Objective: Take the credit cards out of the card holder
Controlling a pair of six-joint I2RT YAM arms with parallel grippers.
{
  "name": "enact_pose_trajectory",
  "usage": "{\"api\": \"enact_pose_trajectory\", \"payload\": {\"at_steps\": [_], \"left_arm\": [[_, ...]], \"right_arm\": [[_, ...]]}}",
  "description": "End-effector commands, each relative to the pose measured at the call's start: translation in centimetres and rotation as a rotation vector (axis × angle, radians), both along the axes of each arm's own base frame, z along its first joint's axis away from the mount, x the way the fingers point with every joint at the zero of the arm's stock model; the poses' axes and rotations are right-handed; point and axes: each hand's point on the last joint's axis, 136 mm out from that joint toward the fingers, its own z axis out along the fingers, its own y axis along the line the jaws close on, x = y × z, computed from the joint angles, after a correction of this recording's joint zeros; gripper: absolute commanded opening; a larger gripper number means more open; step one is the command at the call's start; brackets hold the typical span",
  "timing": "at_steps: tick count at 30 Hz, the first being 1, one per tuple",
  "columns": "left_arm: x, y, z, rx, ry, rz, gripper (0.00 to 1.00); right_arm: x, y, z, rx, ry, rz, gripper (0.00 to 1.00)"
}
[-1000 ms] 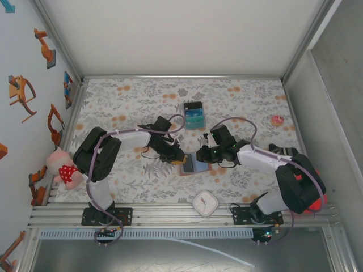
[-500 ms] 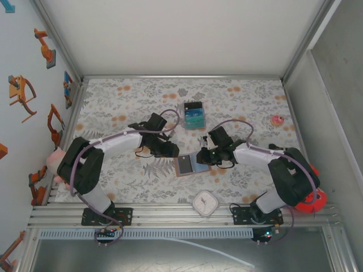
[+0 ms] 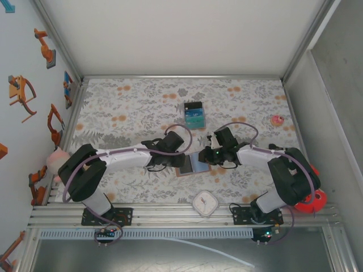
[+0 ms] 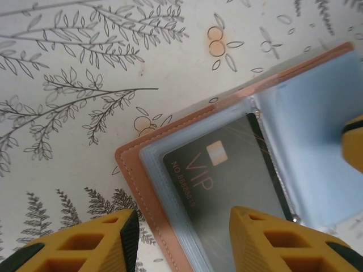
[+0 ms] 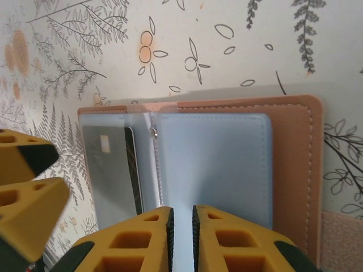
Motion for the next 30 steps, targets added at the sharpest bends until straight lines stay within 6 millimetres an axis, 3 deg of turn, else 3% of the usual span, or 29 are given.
{"api": "enact_pose_trajectory", "payload": {"at_steps": [1,7,12,20,26,30], "left_arm": [[0.6,-0.3,-0.7,0.0,-0.021,0.061,0.42],[0.6,-1.0,-2.0,-0.009,-0.013,0.038,0.29],[1.7,-1.5,-1.9,-0.031,-0.049,0.005,0.2],[3.5,-1.4,-1.2,-0.057,-0.081,-0.03,0.2],[2.7,-0.3,0.0,0.003,-0.109,-0.035,0.29],[2.0,-0.9,-0.1,0.023,-0.103,-0.059,0.32]], "right_arm": [[-0.1,0.1,0.5,0.03,-0.007,-0.002,0.17],[-0.1,0.2,1.2,0.048,-0.025,-0.007,0.17],[0.3,0.2,2.0,0.059,-0.048,-0.022,0.17],[0.9,0.4,3.3,0.097,-0.077,-0.056,0.17],[0.5,0.0,3.9,0.109,-0.075,-0.087,0.19],[-0.2,0.0,3.4,0.112,-0.037,-0.111,0.18]]}}
